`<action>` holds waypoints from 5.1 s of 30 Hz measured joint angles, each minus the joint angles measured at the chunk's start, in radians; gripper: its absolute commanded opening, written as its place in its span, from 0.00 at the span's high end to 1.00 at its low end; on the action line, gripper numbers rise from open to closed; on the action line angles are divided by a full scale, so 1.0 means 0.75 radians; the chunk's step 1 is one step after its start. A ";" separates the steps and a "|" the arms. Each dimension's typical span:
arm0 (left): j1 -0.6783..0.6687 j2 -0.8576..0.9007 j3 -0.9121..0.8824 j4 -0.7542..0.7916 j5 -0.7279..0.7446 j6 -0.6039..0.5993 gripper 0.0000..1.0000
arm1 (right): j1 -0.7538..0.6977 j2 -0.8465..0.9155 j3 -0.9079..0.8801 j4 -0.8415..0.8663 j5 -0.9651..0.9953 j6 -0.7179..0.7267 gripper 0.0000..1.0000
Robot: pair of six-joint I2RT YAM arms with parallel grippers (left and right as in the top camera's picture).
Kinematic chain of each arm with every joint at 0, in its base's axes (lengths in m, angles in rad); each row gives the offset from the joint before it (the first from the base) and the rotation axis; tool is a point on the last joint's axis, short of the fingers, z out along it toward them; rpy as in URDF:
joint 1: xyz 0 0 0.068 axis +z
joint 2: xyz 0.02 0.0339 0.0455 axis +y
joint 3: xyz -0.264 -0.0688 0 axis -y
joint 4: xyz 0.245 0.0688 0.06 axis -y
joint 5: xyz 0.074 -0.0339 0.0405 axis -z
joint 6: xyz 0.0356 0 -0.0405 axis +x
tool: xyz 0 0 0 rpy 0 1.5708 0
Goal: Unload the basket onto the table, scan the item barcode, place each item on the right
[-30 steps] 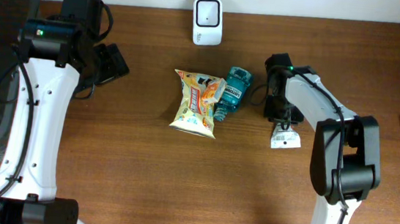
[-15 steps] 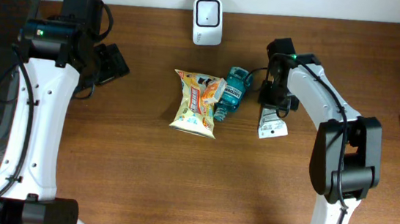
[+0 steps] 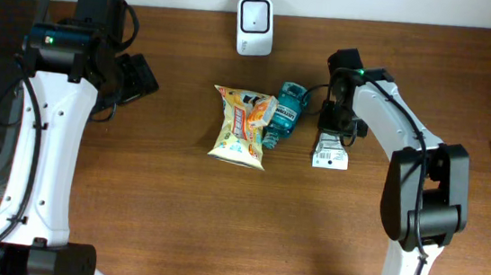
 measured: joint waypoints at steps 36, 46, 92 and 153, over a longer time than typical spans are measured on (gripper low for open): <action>0.000 0.000 0.000 0.001 0.000 0.000 0.01 | 0.105 0.007 -0.075 -0.075 0.077 -0.024 0.03; 0.000 0.000 0.000 0.000 0.000 0.000 0.01 | 0.131 -0.028 -0.166 0.078 0.169 -0.024 0.08; 0.000 0.000 0.000 0.000 0.000 0.000 0.01 | 0.133 0.011 0.064 -0.004 -0.039 0.011 0.78; 0.000 0.000 0.000 0.000 0.000 0.000 0.01 | 0.189 0.001 -0.029 -0.115 0.026 -0.129 0.66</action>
